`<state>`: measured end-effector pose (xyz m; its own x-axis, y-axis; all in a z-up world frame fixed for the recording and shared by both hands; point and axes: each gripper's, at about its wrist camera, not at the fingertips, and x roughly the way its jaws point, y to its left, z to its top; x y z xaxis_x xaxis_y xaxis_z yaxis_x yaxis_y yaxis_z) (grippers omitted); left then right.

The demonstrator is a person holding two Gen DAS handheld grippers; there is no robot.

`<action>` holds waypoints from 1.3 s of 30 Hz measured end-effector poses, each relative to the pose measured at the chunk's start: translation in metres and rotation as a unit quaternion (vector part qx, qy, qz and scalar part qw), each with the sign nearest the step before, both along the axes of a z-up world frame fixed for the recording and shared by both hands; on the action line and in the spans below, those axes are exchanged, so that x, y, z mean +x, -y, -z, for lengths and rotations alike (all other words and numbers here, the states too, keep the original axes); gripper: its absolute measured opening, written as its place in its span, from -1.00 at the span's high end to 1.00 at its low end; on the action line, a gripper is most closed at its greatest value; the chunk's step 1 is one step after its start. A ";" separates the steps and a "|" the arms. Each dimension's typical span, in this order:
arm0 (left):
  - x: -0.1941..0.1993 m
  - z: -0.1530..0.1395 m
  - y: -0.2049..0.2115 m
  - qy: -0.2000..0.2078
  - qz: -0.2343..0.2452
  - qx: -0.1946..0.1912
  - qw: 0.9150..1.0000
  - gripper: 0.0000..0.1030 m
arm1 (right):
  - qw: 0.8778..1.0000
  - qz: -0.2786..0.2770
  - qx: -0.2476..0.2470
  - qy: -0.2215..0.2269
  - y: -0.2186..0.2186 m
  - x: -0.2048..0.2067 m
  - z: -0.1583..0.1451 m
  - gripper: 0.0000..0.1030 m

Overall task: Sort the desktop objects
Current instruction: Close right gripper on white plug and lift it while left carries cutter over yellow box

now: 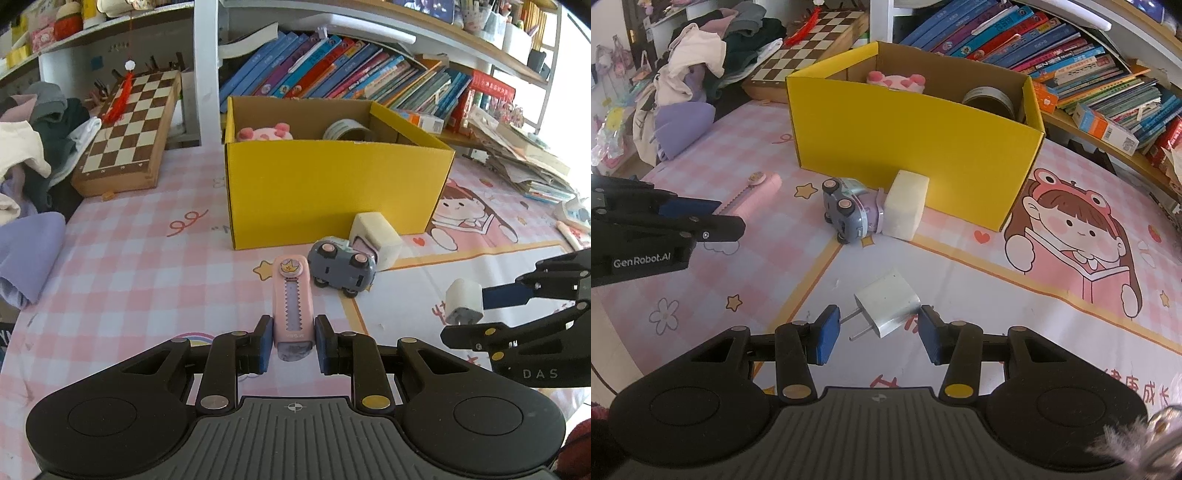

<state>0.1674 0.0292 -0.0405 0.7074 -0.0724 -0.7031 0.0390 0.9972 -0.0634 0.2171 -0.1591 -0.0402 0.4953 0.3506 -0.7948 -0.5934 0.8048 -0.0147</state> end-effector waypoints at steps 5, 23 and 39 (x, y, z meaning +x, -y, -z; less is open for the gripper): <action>-0.004 -0.007 0.002 0.011 0.009 0.001 1.000 0.56 | 1.000 0.010 0.009 -0.002 0.005 -0.001 -0.004 0.15; 0.012 -0.050 0.006 0.078 0.041 0.011 0.996 0.56 | 0.998 0.032 0.049 0.022 0.016 0.020 -0.044 0.14; 0.056 -0.077 0.006 0.121 0.040 0.025 0.991 0.56 | 0.995 -0.003 0.052 0.086 0.000 0.071 -0.083 0.14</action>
